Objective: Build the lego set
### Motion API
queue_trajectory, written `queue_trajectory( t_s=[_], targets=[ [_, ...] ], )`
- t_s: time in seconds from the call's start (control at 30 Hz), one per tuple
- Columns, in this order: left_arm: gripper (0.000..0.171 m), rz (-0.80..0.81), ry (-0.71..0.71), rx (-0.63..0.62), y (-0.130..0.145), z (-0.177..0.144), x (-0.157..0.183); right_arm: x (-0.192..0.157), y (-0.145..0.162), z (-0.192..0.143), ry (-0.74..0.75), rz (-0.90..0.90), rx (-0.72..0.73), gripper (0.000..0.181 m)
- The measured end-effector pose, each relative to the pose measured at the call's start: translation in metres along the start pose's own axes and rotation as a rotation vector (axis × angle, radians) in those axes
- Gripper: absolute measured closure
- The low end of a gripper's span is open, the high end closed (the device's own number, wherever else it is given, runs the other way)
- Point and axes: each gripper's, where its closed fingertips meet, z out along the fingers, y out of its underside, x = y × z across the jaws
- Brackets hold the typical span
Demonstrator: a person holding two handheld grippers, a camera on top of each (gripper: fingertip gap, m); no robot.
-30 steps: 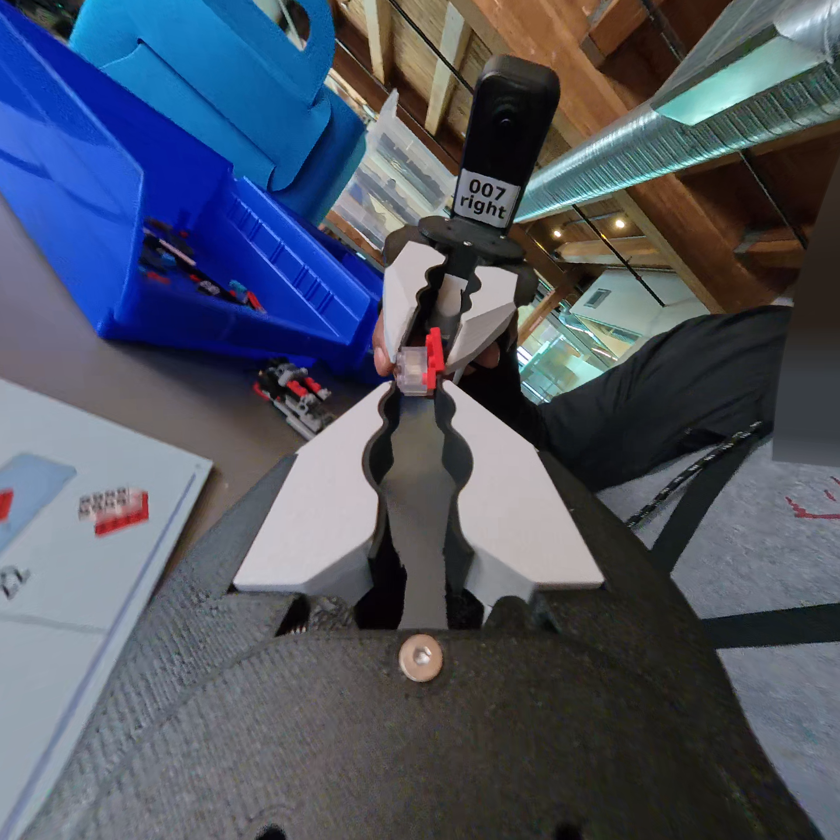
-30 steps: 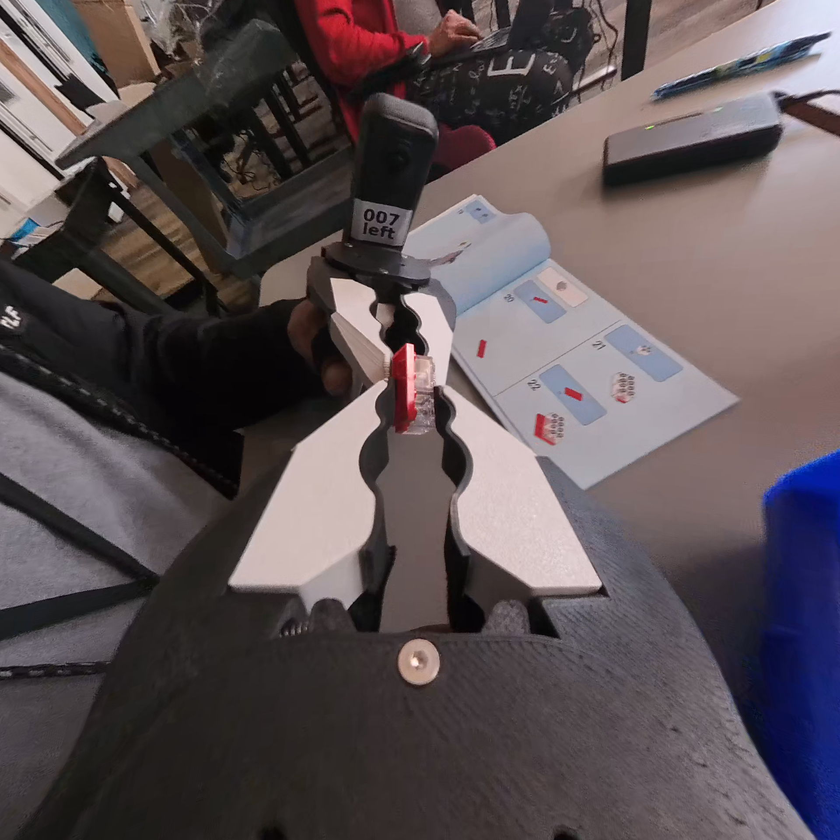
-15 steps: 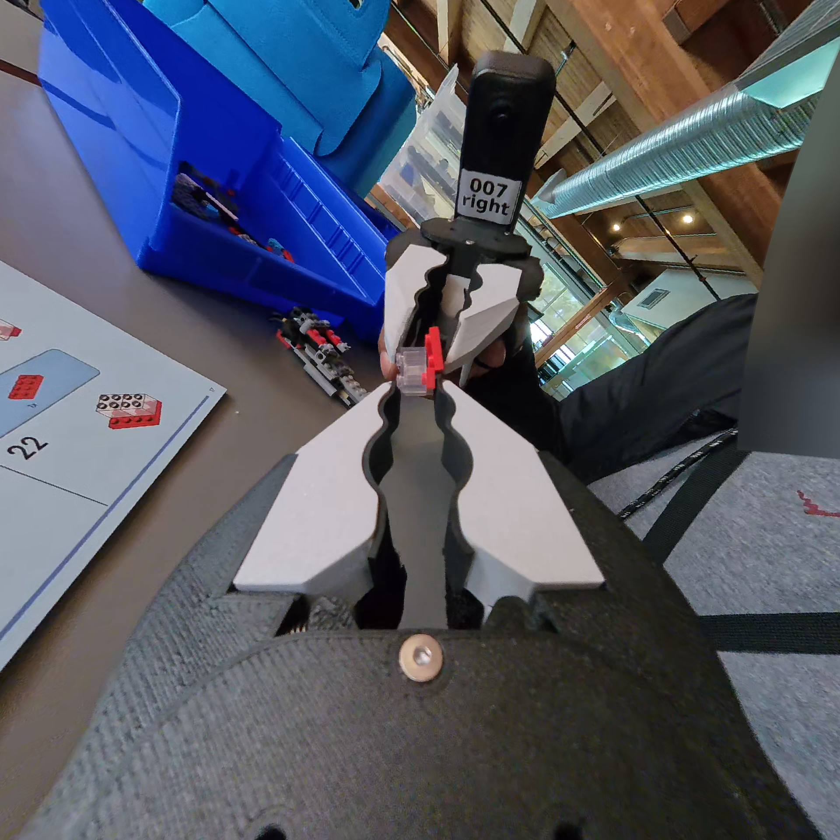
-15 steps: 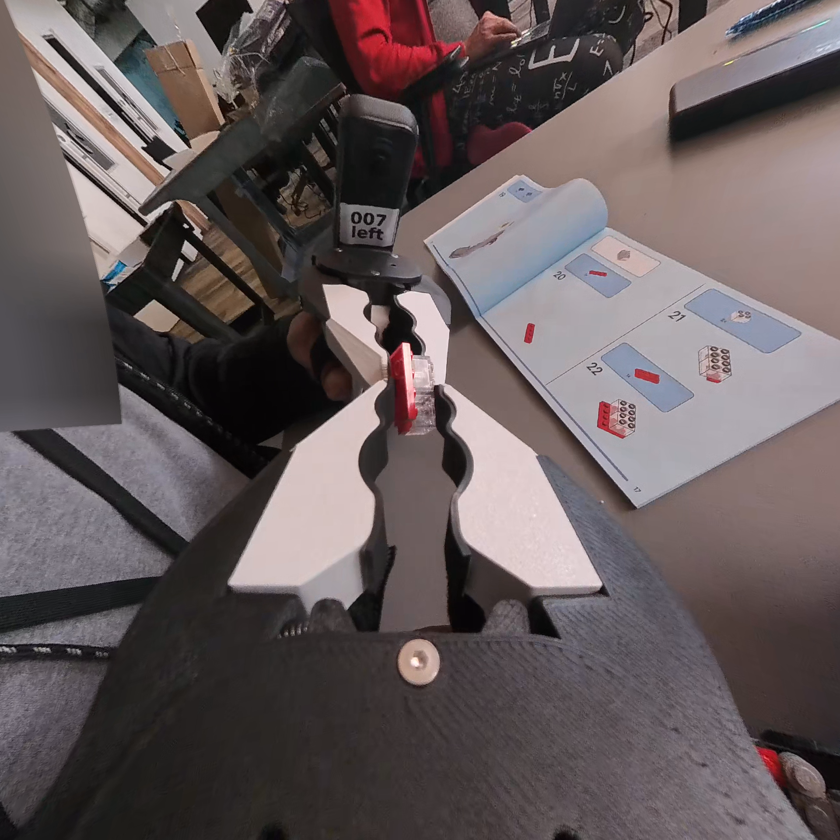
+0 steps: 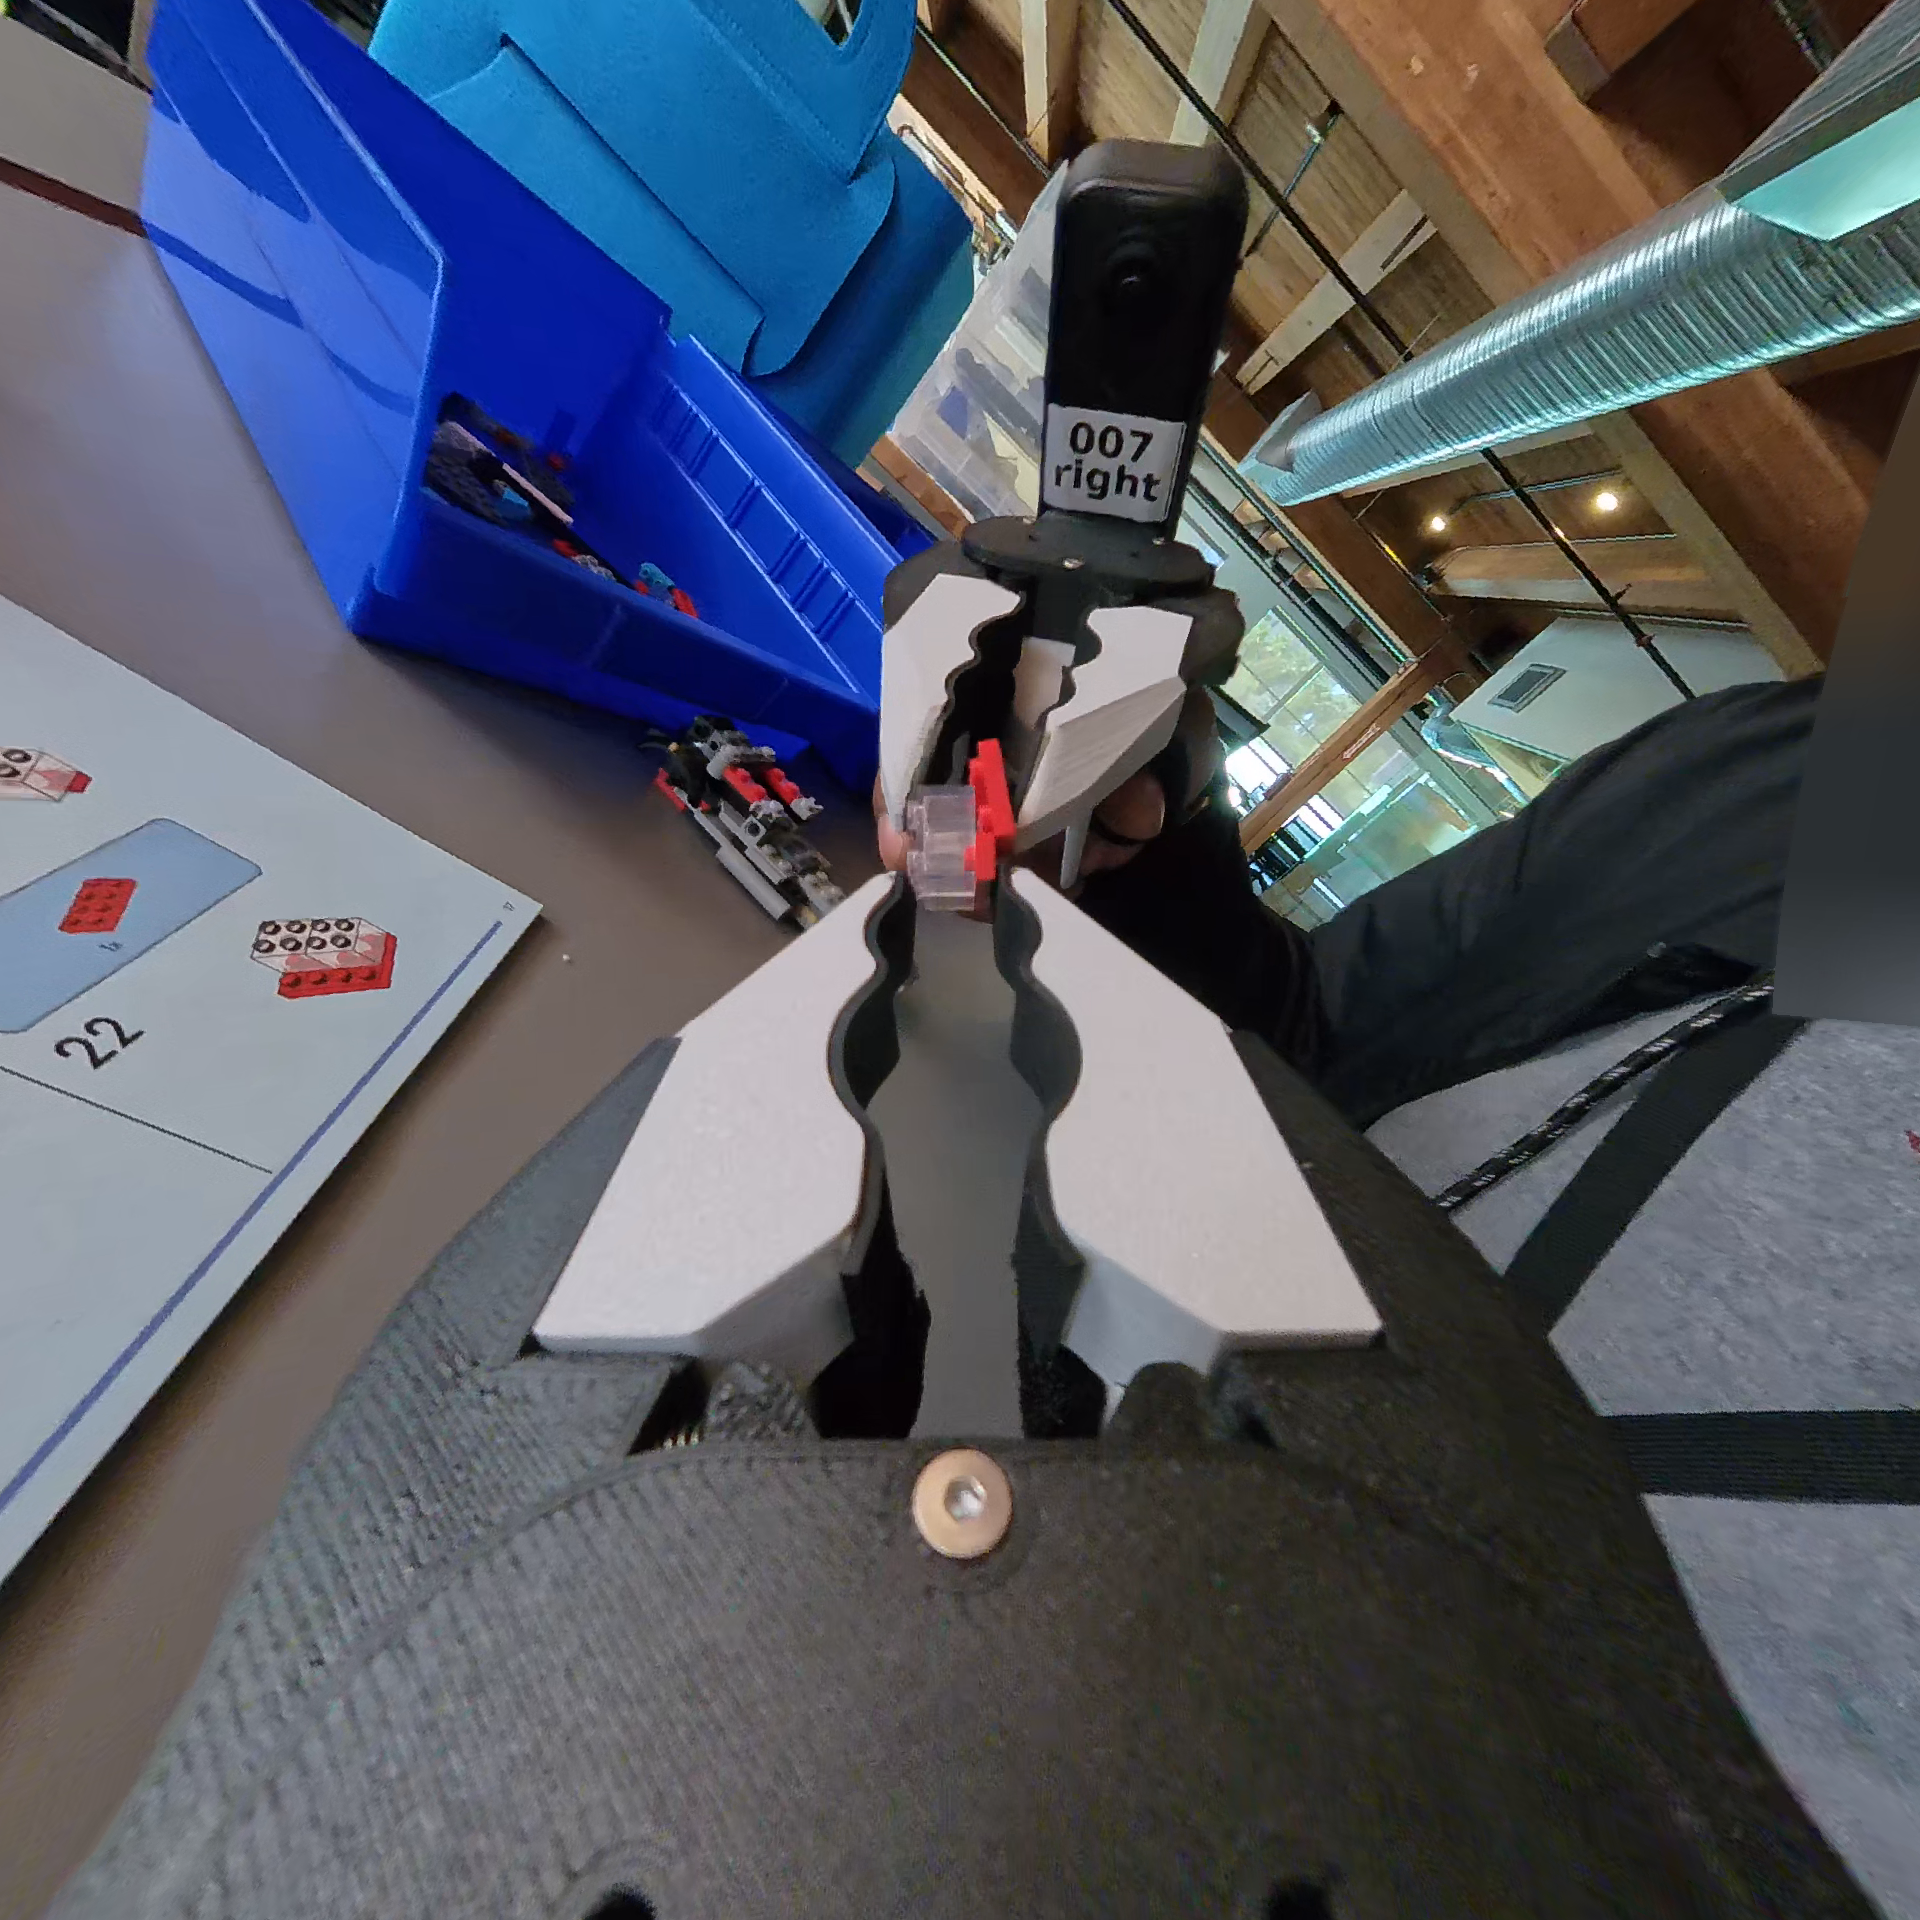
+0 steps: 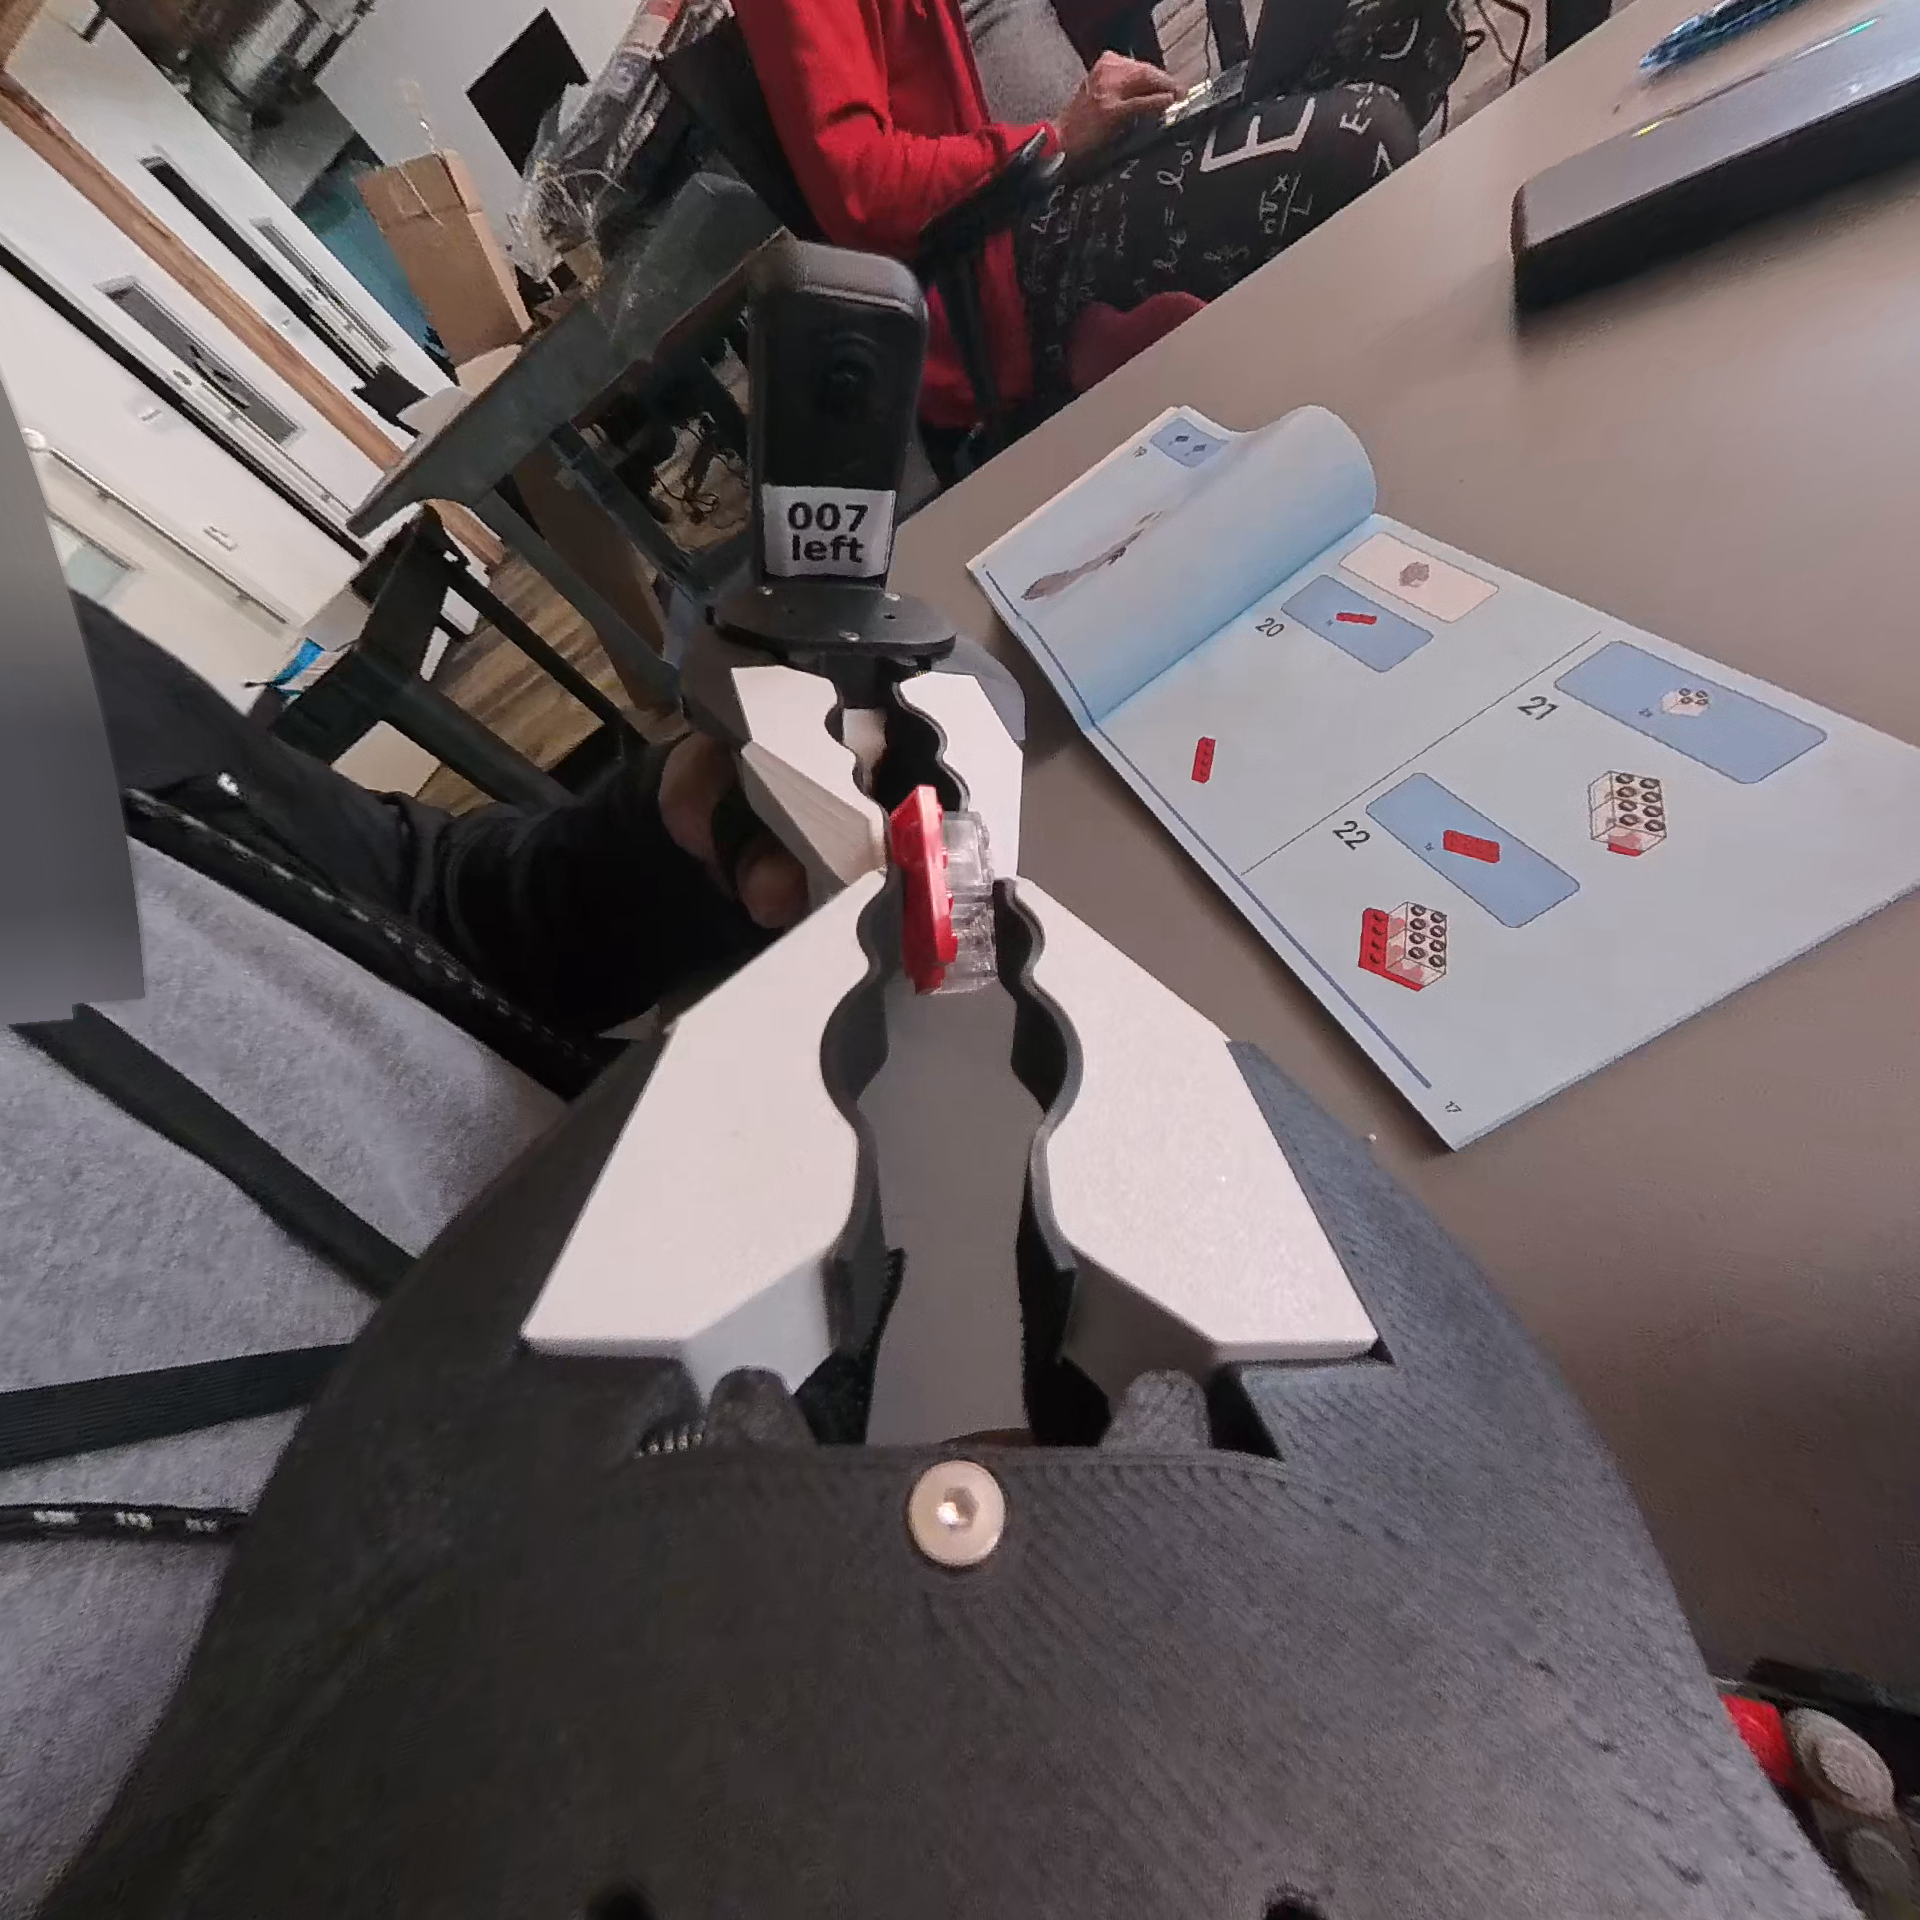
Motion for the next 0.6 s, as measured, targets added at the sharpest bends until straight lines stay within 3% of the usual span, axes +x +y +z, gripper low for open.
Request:
queue_trajectory(
  t_s=[0.6],
  targets=[
    [0.157,0.120,0.026,0.115,-0.038,0.020,0.040,-0.028,-0.037,-0.038,0.004,-0.107,0.118,0.165]
  ],
)
